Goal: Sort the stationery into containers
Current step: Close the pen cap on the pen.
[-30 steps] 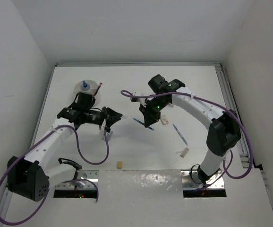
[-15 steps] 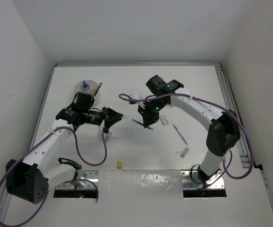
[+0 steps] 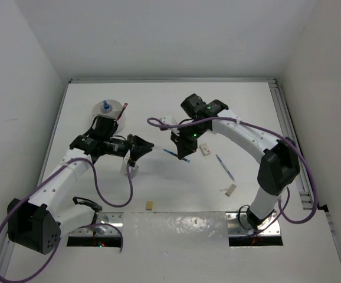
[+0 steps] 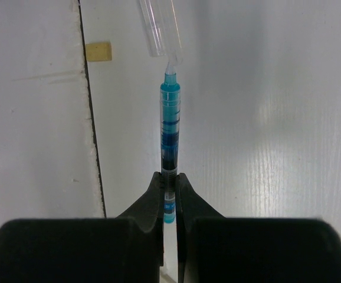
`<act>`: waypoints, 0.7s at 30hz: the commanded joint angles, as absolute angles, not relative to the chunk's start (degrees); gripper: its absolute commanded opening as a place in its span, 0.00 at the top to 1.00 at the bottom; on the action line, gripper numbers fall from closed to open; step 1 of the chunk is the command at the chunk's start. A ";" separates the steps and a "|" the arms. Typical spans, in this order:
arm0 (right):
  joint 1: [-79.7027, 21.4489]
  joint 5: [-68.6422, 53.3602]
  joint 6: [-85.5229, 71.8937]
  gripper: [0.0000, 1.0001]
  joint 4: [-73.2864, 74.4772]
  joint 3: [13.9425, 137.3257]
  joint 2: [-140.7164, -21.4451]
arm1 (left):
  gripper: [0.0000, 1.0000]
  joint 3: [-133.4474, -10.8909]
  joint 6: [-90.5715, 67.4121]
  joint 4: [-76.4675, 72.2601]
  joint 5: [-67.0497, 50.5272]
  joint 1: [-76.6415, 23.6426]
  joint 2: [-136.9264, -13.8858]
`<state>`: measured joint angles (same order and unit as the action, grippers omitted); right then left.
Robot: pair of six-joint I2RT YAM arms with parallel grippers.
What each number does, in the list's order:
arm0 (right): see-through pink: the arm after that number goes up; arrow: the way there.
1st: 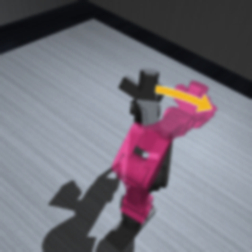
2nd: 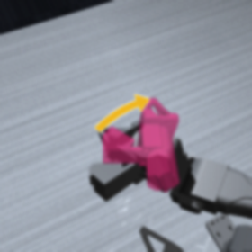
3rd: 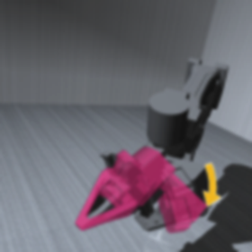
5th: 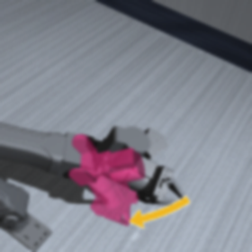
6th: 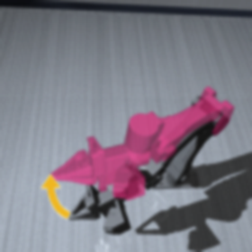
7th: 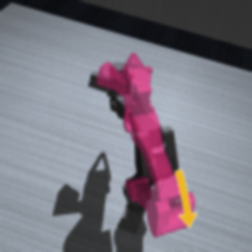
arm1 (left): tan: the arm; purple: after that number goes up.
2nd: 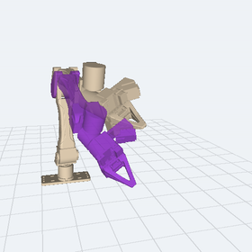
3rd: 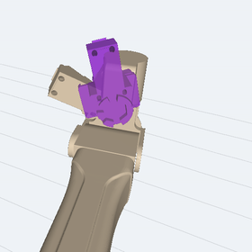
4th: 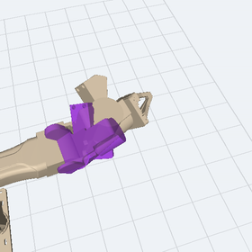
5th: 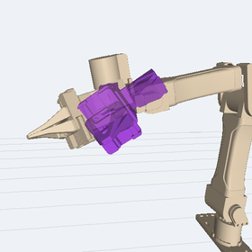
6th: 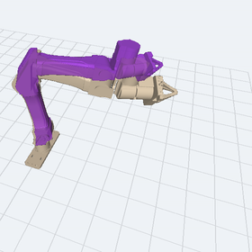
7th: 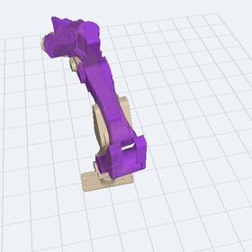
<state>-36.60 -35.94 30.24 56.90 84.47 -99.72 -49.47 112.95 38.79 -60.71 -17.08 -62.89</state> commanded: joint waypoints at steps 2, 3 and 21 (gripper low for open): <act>-37.35 -36.91 31.73 1.00 54.67 86.92 -99.40 | 1.00 -50.28 118.12 39.11 -64.68 -17.05 -62.67; -37.44 -36.91 31.73 1.00 54.67 87.01 -99.58 | 1.00 -50.27 118.12 38.94 -64.86 -17.14 -62.75; -37.79 -37.35 34.63 1.00 55.46 86.22 -97.74 | 1.00 -50.10 112.41 34.01 -64.69 -17.58 -63.90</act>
<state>-37.28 -35.97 32.23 55.72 84.79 -99.72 -49.47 112.29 36.03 -61.73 -17.30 -63.88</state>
